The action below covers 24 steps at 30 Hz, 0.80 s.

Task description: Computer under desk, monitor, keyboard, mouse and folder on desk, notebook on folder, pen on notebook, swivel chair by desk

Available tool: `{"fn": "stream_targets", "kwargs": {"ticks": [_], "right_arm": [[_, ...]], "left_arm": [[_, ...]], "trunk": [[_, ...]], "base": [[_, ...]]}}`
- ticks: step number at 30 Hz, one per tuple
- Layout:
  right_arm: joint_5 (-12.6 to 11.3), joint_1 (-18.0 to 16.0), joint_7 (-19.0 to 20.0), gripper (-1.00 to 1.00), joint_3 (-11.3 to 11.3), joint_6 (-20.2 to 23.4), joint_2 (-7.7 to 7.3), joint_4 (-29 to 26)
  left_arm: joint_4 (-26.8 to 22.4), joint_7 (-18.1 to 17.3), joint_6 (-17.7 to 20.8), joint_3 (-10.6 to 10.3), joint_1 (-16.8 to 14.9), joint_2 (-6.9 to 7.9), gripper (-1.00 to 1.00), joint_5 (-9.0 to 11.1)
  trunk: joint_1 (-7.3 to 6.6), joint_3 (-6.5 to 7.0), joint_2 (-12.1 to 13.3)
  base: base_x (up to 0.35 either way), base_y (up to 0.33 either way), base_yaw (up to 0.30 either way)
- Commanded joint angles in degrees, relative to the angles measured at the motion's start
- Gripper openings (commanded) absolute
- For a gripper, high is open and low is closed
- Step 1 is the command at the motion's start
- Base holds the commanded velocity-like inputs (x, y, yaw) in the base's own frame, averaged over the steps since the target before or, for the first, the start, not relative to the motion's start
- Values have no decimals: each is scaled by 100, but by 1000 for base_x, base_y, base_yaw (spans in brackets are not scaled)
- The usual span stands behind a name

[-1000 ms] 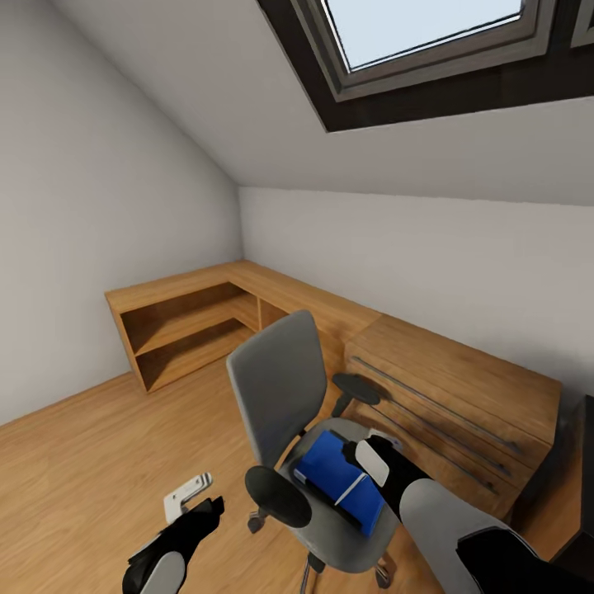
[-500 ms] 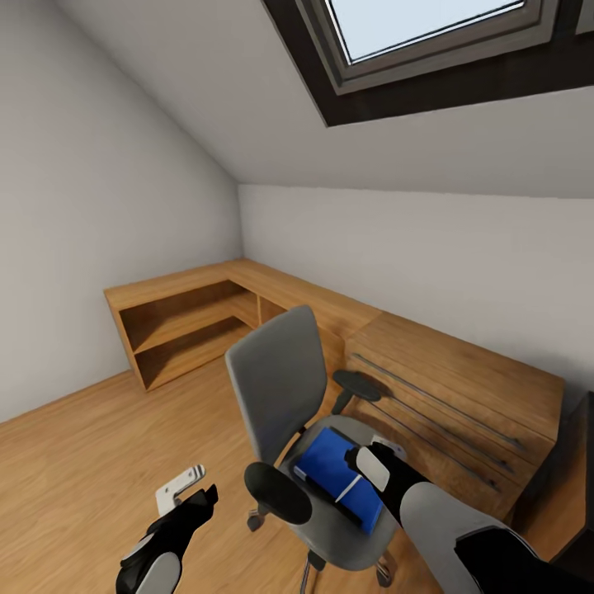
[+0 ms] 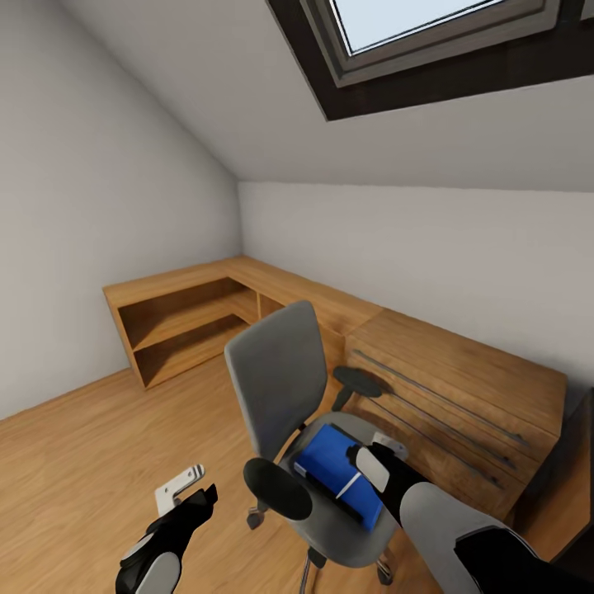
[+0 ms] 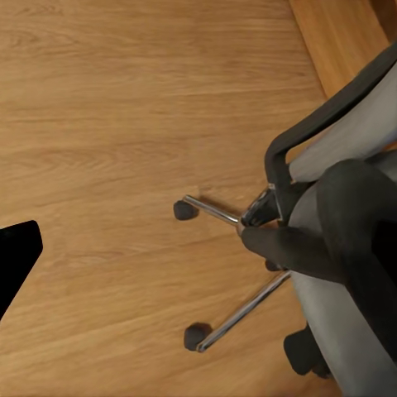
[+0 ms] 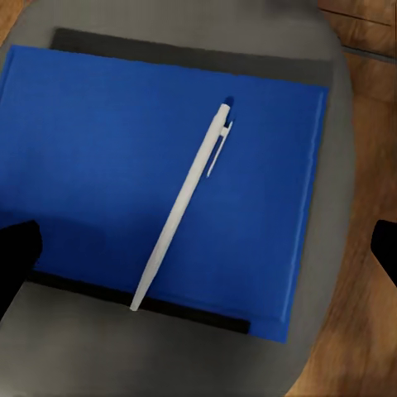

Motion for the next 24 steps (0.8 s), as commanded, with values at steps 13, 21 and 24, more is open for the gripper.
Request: {"fn": "stream_targets", "kwargs": {"ticks": [13, 21, 24], "right_arm": [[249, -3, -837, 100, 150, -188, 23, -10], [269, -3, -851, 100, 152, -232, 34, -3], [276, -3, -851, 100, 156, -267, 40, 2]], "left_arm": [[-8, 54, 9, 7, -5, 6, 100, 17], [-8, 54, 8, 14, -6, 8, 100, 17], [-1, 61, 8, 13, -4, 9, 100, 17]], "trunk": [[286, -240, -527], [462, -384, -848], [528, -438, -968]], "base": [[0, 0, 0], [0, 0, 0], [0, 0, 0]]}}
